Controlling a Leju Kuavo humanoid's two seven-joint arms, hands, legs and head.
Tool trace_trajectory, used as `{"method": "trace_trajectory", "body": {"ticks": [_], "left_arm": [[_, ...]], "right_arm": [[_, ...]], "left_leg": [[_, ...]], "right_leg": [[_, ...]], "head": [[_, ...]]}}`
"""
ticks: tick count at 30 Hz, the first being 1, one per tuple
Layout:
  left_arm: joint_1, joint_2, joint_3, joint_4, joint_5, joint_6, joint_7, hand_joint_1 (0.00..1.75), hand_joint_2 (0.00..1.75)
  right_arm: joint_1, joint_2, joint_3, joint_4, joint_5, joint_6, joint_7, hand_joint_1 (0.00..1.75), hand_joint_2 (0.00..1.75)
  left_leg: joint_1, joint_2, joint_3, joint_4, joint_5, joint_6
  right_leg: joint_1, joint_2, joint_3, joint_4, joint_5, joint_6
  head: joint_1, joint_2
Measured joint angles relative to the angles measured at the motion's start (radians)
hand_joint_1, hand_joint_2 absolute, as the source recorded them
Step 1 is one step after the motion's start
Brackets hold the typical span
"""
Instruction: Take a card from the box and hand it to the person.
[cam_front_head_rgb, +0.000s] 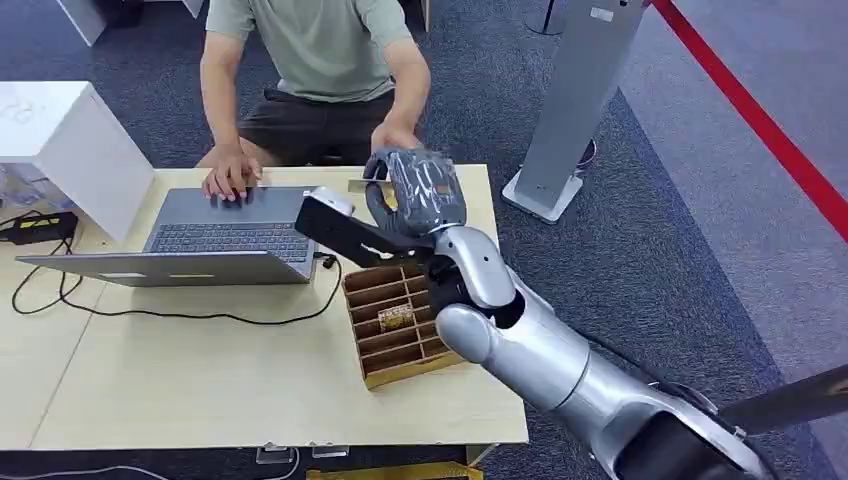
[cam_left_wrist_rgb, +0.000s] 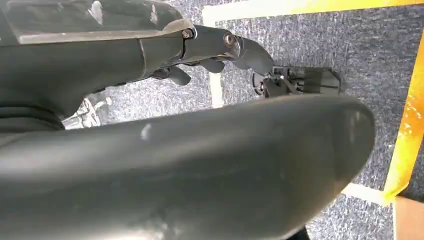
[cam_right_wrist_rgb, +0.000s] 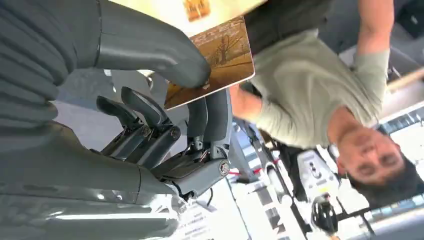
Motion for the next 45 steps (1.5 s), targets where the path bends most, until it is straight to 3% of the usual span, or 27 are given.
{"method": "trace_trajectory", "body": {"ticks": [7, 12, 17, 18, 26, 35, 39, 45], "left_arm": [[-0.04, -0.003, -0.031, 0.0, -0.044, -0.01, 0.045, 0.0, 0.0], [-0.052, -0.005, -0.054, 0.0, -0.05, -0.01, 0.058, 0.0, 0.0], [-0.049, -0.005, -0.056, 0.0, -0.046, -0.008, 0.06, 0.0, 0.0], [-0.048, -0.005, -0.057, 0.0, -0.046, -0.008, 0.061, 0.0, 0.0], [-0.047, -0.005, -0.08, 0.0, -0.051, -0.019, 0.061, 0.0, 0.0], [-0.049, -0.005, -0.087, 0.0, -0.038, -0.016, 0.057, 0.0, 0.0], [-0.045, -0.004, -0.087, 0.0, -0.024, -0.016, 0.051, 0.0, 0.0], [-0.02, 0.003, -0.087, 0.0, 0.02, -0.015, 0.032, 0.0, 0.0]], "right_arm": [[-0.109, 0.039, 0.001, 0.339, -0.035, -0.086, -0.144, 1.75, 1.75], [-0.122, 0.076, 0.002, 0.576, -0.032, -0.106, -0.181, 1.75, 1.75], [-0.106, 0.103, 0.002, 0.716, -0.033, -0.123, -0.187, 1.75, 1.75], [-0.106, 0.107, 0.002, 0.733, -0.032, -0.126, -0.187, 0.0, 1.75], [-0.113, 0.114, 0.001, 0.84, -0.031, -0.159, -0.188, 0.0, 1.75], [-0.149, 0.112, -0.002, 0.846, -0.031, -0.238, -0.241, 0.0, 1.75], [-0.157, 0.106, -0.023, 0.753, -0.028, -0.241, -0.235, 0.0, 1.75], [-0.114, 0.046, -0.073, 0.429, -0.149, -0.108, -0.204, 0.0, 1.75]], "left_leg": [[0.0, -0.001, 0.0, 0.0, 0.001, 0.0], [0.0, -0.001, 0.0, 0.0, 0.001, 0.0], [0.0, -0.001, -0.001, 0.0, 0.001, 0.0], [0.0, -0.001, -0.001, 0.0, 0.001, 0.0], [0.0, 0.0, -0.001, 0.0, 0.001, 0.0], [0.0, 0.0, -0.001, 0.0, 0.001, 0.0], [0.0, 0.0, 0.0, 0.0, 0.001, 0.0], [0.0, 0.0, 0.0, 0.0, 0.001, 0.0]], "right_leg": [[0.0, -0.001, 0.001, 0.0, 0.001, 0.0], [0.0, -0.001, 0.0, 0.0, 0.001, 0.0], [0.0, -0.001, 0.0, 0.0, 0.001, 0.0], [0.0, -0.001, -0.001, 0.0, 0.001, 0.0], [0.0, 0.0, -0.001, 0.0, 0.001, 0.0], [0.0, 0.0, -0.001, 0.0, 0.001, 0.0], [0.0, 0.0, -0.001, 0.0, 0.001, 0.0], [0.0, 0.0, -0.001, 0.0, 0.001, 0.0]], "head": [[0.0, 0.0], [0.002, 0.0], [0.002, 0.0], [0.001, 0.0], [0.0, 0.0], [0.0, 0.0], [0.0, 0.0], [0.002, 0.0]]}}
